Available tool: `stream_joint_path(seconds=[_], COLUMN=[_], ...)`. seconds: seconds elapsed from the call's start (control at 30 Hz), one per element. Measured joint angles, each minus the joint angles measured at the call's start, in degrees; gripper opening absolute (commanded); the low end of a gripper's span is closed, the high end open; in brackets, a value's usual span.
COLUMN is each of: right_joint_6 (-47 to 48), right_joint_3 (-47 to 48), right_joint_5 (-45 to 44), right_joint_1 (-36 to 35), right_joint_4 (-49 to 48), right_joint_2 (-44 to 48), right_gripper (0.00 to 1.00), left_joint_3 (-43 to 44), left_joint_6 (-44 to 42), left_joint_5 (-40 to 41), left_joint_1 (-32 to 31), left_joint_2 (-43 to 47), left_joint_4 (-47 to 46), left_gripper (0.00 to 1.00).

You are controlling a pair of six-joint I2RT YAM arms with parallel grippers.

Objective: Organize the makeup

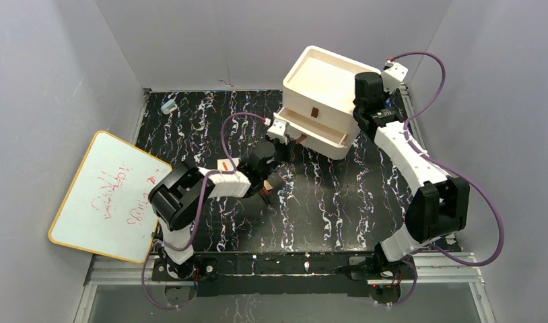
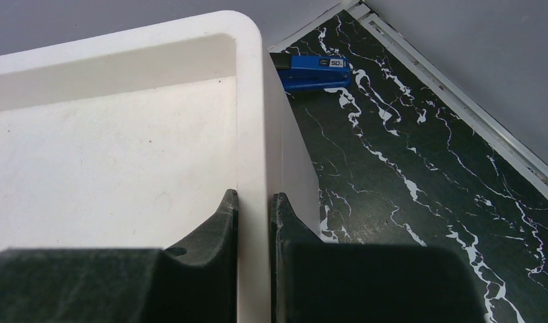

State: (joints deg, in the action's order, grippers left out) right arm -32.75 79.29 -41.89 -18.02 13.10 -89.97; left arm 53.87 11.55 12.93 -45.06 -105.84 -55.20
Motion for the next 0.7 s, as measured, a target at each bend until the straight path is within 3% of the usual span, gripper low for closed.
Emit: stream_joint_path(seconds=[0.53, 0.57, 0.63, 0.67, 0.7], right_joint_6=[0.2, 0.2, 0.3, 0.3, 0.3], right_joint_3=[-0.4, -0.5, -0.7, -0.7, -0.7], right_joint_5=[0.2, 0.2, 0.3, 0.4, 0.4], right_joint_1=[0.0, 0.0, -0.1, -0.1, 0.0], right_joint_4=[-0.5, -0.7, -1.1, -1.1, -1.1], right_joint_2=[0.7, 0.8, 0.8, 0.8, 0.8], right_gripper=[0.01, 0.01, 0.01, 0.01, 0.01], left_joint_3=[-16.1, -16.8, -18.0, -18.3, -18.3], left_joint_6=[1.4, 1.4, 1.4, 1.2, 1.0], left_joint_5=[6.1, 6.7, 7.9, 8.4, 9.4], left_joint_1=[-3.3, -3.6, -4.0, -4.1, -4.2], left_joint_2=[12.0, 13.1, 15.5, 16.7, 17.9], left_joint_4=[-1.9, -1.5, 0.2, 1.8, 4.0], left_gripper=[0.0, 0.06, 0.41, 0.49, 0.72])
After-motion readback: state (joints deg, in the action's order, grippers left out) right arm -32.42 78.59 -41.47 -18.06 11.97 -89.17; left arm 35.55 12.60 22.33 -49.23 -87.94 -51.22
